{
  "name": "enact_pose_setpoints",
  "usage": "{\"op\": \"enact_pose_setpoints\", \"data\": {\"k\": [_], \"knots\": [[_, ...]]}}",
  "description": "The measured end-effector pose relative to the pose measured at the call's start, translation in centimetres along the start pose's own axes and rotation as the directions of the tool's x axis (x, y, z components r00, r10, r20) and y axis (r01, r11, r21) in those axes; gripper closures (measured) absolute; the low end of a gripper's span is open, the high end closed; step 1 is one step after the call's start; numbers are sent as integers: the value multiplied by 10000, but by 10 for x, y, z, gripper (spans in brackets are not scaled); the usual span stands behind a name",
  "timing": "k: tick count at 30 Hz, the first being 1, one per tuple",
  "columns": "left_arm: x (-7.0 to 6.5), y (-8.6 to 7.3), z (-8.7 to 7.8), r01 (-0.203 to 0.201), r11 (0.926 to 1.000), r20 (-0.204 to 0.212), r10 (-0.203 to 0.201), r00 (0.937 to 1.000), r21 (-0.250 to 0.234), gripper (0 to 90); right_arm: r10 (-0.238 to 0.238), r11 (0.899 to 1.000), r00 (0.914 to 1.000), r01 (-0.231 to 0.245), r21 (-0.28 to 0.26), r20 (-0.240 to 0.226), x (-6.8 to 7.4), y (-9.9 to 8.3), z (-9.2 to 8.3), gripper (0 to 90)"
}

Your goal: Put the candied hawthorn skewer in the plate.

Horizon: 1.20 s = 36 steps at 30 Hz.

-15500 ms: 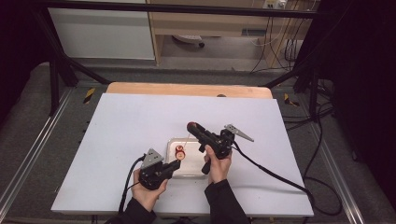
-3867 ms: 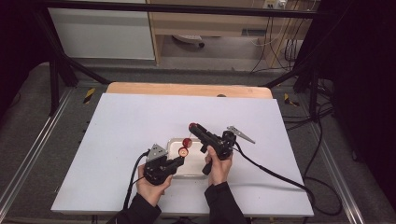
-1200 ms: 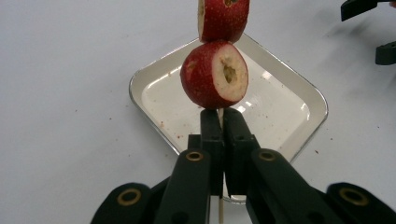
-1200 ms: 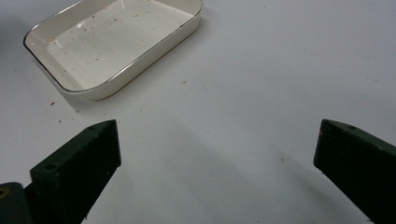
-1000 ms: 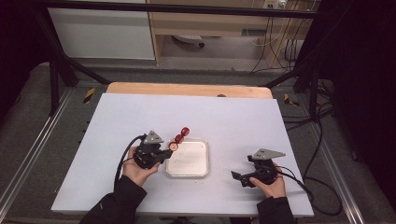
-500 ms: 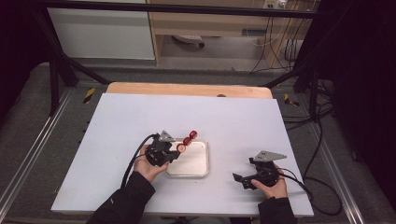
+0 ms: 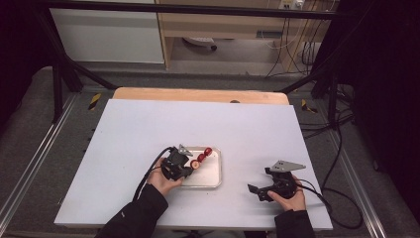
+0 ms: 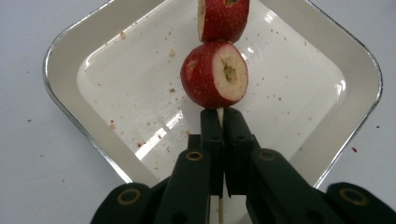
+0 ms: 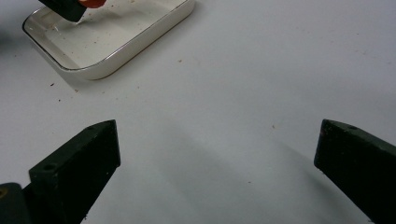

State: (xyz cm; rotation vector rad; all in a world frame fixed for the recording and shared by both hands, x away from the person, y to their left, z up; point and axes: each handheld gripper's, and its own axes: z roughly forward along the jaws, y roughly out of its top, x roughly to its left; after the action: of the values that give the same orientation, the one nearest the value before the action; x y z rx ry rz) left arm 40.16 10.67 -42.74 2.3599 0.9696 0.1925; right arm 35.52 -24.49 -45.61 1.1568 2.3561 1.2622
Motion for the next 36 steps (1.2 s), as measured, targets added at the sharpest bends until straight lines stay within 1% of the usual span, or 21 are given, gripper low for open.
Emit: {"op": "enact_pose_setpoints", "data": {"k": [4, 11, 16, 19, 22, 24, 26, 27, 28, 29, 30, 31, 33, 35, 36], "knots": [[-1, 0, 3, 30, 9998, -42, -29, 10000, 182, 879, 39, 10000, 10000, -39, 5, -37, 0, 0, 0, 8], [-4, 2, 3, -127, 9994, -278, 136, 9995, 323, 877, 40, 10000, 10000, -40, 34, -30, 1, 0, 1, 8], [-4, 1, 3, -252, 9992, -246, 260, 9994, 299, 871, 37, 10000, 10000, -37, 89, -2, 1, -1, 2, 8], [-4, 1, 2, -322, 9991, -220, 328, 9992, 266, 849, -11, 10000, 10000, 11, 95, 7, 1, -1, 2, 8], [-3, 0, -2, -385, 9993, -230, 385, 9990, 20, 814, -3, 10000, 10000, 3, 98, 10, 1, -1, 2, 8], [-2, -1, -8, -407, 9988, -134, 403, 9991, -272, 766, -15, 10000, 10000, 15, 93, 7, 1, -1, 2, 8], [0, -3, -14, -453, 9977, -73, 450, 9990, -512, 697, 4, 9999, 10000, -4, 110, 13, 1, -1, 2, 8], [1, -4, -17, -477, 9963, -29, 477, 9989, -709, 604, -19, 9999, 10000, 19, 110, 13, 0, 0, 1, 8], [2, -5, -20, -543, 9953, -44, 541, 9985, -798, 557, 24, 9999, 10000, -24, 115, 20, 1, 0, 1, 8], [3, -6, -23, -581, 9945, -46, 579, 9983, -868, 557, 24, 9999, 10000, -24, 115, 20, 1, 0, 1, 8], [4, -8, -25, -579, 9936, -29, 579, 9983, -968, 480, 26, 9999, 10000, -26, 103, 24, 1, 0, 1, 8], [6, -10, -28, -643, 9926, -15, 645, 9979, -1031, 480, 26, 9999, 10000, -26, 103, 24, 1, 0, 1, 8], [9, -14, -33, -735, 9909, -5, 740, 9973, -1127, 393, 40, 9999, 10000, -40, 92, 28, 1, 0, 1, 8], [12, -20, -37, -848, 9901, -98, 842, 9964, -1122, 313, 26, 10000, 10000, -26, 93, 32, 0, 0, 1, 7], [14, -23, -39, -874, 9898, -123, 866, 9962, -1126, 244, 36, 10000, 10000, -36, 84, 37, 0, 0, 1, 7]]}}
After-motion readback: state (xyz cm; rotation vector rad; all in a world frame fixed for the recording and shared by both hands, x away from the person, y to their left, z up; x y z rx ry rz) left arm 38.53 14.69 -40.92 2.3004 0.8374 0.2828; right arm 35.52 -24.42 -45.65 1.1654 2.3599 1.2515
